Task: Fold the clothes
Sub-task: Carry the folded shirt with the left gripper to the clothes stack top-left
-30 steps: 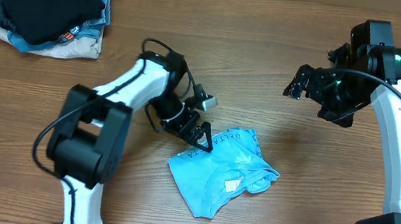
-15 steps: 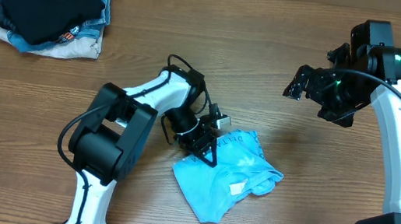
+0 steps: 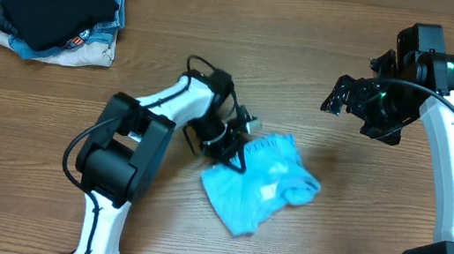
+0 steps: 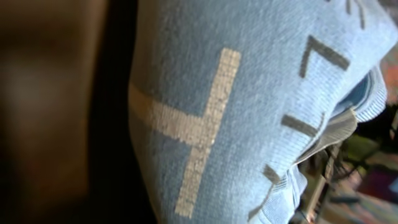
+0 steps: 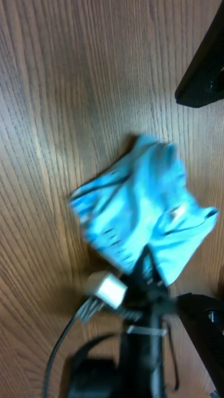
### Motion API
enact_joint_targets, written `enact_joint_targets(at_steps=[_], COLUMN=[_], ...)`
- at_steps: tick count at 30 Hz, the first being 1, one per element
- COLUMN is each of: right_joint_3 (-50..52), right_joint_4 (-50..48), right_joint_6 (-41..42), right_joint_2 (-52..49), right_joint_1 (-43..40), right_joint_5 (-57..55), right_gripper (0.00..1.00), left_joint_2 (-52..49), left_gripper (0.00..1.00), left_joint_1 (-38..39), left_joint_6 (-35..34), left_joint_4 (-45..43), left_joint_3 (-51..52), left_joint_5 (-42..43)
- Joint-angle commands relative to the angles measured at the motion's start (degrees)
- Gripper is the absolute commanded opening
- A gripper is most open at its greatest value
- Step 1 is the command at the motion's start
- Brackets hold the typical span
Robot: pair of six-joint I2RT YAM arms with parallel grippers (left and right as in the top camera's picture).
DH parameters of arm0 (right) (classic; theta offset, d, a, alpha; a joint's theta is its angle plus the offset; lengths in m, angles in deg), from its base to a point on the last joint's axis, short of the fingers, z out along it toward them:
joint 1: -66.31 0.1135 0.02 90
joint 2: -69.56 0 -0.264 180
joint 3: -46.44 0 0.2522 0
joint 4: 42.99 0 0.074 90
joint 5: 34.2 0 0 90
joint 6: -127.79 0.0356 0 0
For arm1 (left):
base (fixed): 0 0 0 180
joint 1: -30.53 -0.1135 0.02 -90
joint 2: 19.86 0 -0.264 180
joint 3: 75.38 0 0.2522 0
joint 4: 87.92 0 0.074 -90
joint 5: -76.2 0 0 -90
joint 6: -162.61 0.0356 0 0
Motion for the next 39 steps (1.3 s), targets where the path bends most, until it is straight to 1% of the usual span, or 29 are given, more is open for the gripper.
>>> enact_joint_targets(at_steps=[1,6,9,17,22,25,28,39], right_joint_3=[-1.57,-1.57,-1.57,-1.57,-1.57,-1.57,-1.57,-1.57], right_joint_4=[0.42,1.36,1.68,3.13,4.92,6.01,6.75,8.46], right_joint_6=[-0.44,-0.44,-0.44,-0.42,-0.15,0.24,0.24,0.26], right_joint_2=[1.09,1.09,1.09,1.09,1.09,1.09,1.09,1.09], right_joint_1=[-0.07,-0.09,-0.07,-0.07,-0.07,-0.07,-0.07,-0.09], right_joint_5=[-0.85,-0.85,-0.85,-1.14,-6.86,-7.13,-7.10,-7.30], right_gripper=[1.00,1.00,1.00,1.00,1.00,1.00,1.00,1.00], left_joint_2=[-0.44,-0.44,-0.44,-0.44,-0.44,-0.44,-0.44,-0.44], left_gripper=[0.04,0.04,0.04,0.04,0.04,0.04,0.04,0.04], left_joint_1=[-4.33,-9.70,-12.57,-18.58,-21.51,-23.19,-25.07,-31.54], left_joint_6=[-2.56,-3.41,-4.83,-4.63,-4.68,-4.68,-4.66,-5.38], left_joint_4=[-0.68,-1.27,-2.80,-13.29,-19.17,-21.07,-21.33,-20.35], left_joint_3=[-6.84,-14.64,-17.42,-18.14,-18.36,-19.82,-22.77,-38.47], left_joint_5=[-5.66,-7.13,-8.44,-12.55,-15.23,-16.02,-16.04,-16.04])
